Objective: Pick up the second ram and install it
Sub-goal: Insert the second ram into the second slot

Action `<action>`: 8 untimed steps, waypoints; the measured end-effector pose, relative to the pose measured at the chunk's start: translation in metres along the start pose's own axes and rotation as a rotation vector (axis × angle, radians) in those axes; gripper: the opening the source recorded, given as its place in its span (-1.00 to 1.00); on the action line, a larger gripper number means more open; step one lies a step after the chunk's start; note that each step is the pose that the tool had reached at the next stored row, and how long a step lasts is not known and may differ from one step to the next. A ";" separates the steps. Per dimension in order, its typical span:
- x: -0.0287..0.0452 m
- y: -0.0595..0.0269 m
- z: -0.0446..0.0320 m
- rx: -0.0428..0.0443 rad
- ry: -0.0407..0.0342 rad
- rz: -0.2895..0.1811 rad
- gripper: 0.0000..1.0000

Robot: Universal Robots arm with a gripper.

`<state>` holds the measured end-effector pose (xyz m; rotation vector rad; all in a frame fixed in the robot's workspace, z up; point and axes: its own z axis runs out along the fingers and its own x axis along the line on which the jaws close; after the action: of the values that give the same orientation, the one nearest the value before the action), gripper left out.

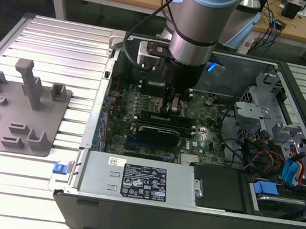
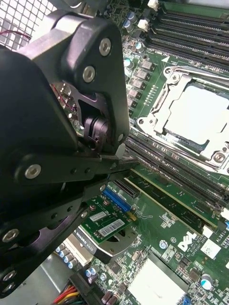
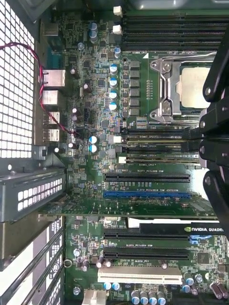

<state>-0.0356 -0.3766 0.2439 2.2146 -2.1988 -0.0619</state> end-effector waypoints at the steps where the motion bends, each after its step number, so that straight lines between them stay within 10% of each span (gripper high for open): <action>1: 0.0000 0.0000 0.0002 0.0002 -0.0064 0.000 -0.82; 8: 0.0000 -0.0001 0.0024 0.0001 -0.0129 -0.001 -0.82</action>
<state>-0.0356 -0.3766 0.2415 2.2212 -2.2046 -0.0763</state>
